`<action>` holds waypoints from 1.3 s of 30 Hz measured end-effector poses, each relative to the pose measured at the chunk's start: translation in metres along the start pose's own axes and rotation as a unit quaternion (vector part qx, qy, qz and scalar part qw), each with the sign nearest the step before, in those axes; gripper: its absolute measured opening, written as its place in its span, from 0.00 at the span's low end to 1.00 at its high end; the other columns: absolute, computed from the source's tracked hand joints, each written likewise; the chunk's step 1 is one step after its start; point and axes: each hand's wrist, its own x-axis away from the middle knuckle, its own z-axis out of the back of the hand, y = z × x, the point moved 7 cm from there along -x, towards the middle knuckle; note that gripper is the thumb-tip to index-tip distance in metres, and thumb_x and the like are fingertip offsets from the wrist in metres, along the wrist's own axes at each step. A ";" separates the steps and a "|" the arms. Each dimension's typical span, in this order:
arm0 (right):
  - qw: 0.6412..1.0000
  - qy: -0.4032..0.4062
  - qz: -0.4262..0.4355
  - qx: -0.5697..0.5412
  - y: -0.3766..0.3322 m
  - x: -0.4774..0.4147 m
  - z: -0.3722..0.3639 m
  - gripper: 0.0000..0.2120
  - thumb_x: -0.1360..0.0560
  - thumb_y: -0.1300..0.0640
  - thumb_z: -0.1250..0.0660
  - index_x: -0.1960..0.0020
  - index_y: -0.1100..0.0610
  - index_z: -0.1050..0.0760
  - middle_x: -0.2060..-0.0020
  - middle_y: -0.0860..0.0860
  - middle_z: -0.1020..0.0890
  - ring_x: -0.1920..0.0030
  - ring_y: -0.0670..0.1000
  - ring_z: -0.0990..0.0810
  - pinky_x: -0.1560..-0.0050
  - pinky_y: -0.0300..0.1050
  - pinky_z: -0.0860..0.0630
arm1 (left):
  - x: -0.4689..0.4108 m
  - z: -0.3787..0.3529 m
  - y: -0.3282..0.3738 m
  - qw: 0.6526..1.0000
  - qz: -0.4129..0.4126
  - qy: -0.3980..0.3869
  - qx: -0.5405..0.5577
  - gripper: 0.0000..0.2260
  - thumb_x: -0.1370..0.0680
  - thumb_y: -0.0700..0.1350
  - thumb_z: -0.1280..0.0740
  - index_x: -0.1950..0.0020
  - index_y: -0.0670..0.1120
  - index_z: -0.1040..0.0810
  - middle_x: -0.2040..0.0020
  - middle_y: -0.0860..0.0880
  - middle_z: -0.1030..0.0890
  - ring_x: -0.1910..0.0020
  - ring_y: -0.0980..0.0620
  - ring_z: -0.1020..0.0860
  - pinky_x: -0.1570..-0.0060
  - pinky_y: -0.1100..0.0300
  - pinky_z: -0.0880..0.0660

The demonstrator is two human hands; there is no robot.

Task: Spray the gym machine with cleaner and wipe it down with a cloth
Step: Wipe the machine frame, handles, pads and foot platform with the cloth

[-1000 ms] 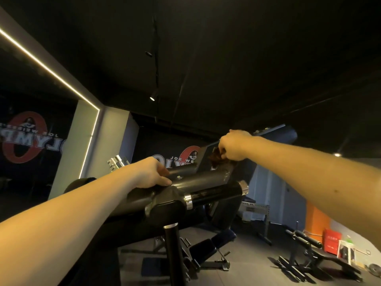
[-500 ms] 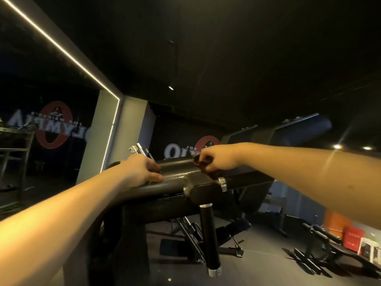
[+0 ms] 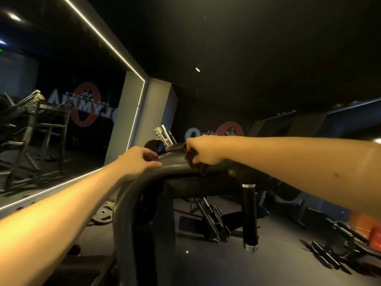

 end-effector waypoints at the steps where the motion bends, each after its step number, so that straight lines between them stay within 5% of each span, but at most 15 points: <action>1: 0.999 -0.002 0.006 0.037 -0.011 -0.002 -0.005 0.24 0.19 0.56 0.32 0.26 0.57 0.34 0.42 0.54 0.23 0.46 0.53 0.24 0.49 0.46 0.28 | 0.004 0.000 -0.007 1.000 0.003 0.009 0.009 0.22 0.24 0.60 0.27 0.32 0.54 0.21 0.42 0.57 0.20 0.40 0.53 0.22 0.32 0.44 0.26; 5: 0.987 -0.001 -0.067 0.149 0.004 0.011 -0.009 0.34 0.23 0.56 0.27 0.22 0.57 0.39 0.38 0.57 0.23 0.43 0.56 0.21 0.50 0.47 0.25 | 0.019 -0.002 -0.029 0.998 0.016 0.030 0.058 0.23 0.23 0.56 0.27 0.30 0.51 0.22 0.39 0.52 0.20 0.39 0.50 0.22 0.34 0.48 0.26; 9: 0.975 -0.004 -0.133 0.177 0.015 0.011 -0.004 0.30 0.23 0.52 0.26 0.26 0.58 0.34 0.40 0.56 0.21 0.43 0.57 0.20 0.48 0.48 0.23 | 0.032 -0.002 -0.050 0.995 0.032 0.033 0.093 0.23 0.22 0.56 0.27 0.29 0.51 0.22 0.39 0.51 0.19 0.39 0.50 0.21 0.33 0.47 0.25; 16: 0.993 0.099 0.040 0.055 -0.081 -0.042 -0.023 0.20 0.21 0.54 0.30 0.32 0.56 0.32 0.42 0.56 0.21 0.43 0.57 0.21 0.48 0.49 0.28 | 0.050 -0.009 -0.078 0.988 0.055 0.043 0.136 0.20 0.20 0.51 0.28 0.29 0.49 0.22 0.37 0.51 0.19 0.38 0.51 0.22 0.36 0.53 0.26; 22: 0.980 0.100 0.162 0.050 -0.157 -0.072 -0.059 0.16 0.25 0.56 0.26 0.40 0.53 0.26 0.40 0.53 0.22 0.38 0.56 0.24 0.33 0.57 0.27 | 0.072 -0.013 -0.106 0.985 0.085 0.055 0.136 0.05 0.20 0.46 0.29 0.44 0.51 0.17 0.49 0.51 0.16 0.47 0.50 0.19 0.42 0.51 0.22; 24: 0.974 0.132 0.176 0.060 -0.153 -0.065 -0.058 0.15 0.26 0.57 0.25 0.41 0.50 0.25 0.38 0.51 0.21 0.32 0.55 0.26 0.26 0.56 0.33 | 0.078 -0.017 -0.114 0.982 0.096 0.045 0.157 0.12 0.19 0.47 0.29 0.36 0.49 0.18 0.43 0.50 0.16 0.43 0.50 0.19 0.37 0.49 0.23; 28: 0.982 0.181 0.027 -0.053 -0.093 -0.050 -0.035 0.17 0.26 0.49 0.25 0.41 0.46 0.29 0.45 0.46 0.22 0.39 0.54 0.25 0.40 0.56 0.24 | 0.082 -0.024 -0.123 0.977 0.106 0.043 0.178 0.20 0.20 0.48 0.28 0.28 0.48 0.22 0.36 0.49 0.19 0.37 0.50 0.22 0.32 0.48 0.25; 31: 0.973 0.209 -0.050 -0.090 -0.075 -0.043 -0.039 0.23 0.27 0.47 0.24 0.37 0.48 0.30 0.43 0.48 0.21 0.39 0.54 0.24 0.39 0.57 0.23 | 0.080 -0.028 -0.124 0.976 0.107 0.055 0.181 0.20 0.19 0.48 0.29 0.28 0.47 0.23 0.37 0.50 0.18 0.39 0.52 0.22 0.36 0.54 0.26; 35: 0.943 0.329 -0.018 -0.048 -0.105 -0.034 -0.057 0.16 0.25 0.57 0.25 0.39 0.53 0.24 0.30 0.53 0.23 0.23 0.57 0.32 0.19 0.56 0.44 | 0.081 -0.031 -0.125 0.975 0.111 0.077 0.176 0.19 0.19 0.47 0.30 0.28 0.47 0.23 0.37 0.50 0.18 0.39 0.51 0.22 0.35 0.52 0.25; 39: 0.941 0.330 0.065 0.023 -0.138 -0.039 -0.088 0.19 0.28 0.64 0.25 0.38 0.56 0.21 0.25 0.55 0.27 0.19 0.57 0.39 0.18 0.56 0.49 | 0.087 -0.032 -0.121 0.972 0.118 0.092 0.181 0.16 0.18 0.46 0.31 0.30 0.47 0.22 0.37 0.49 0.18 0.37 0.49 0.22 0.33 0.49 0.26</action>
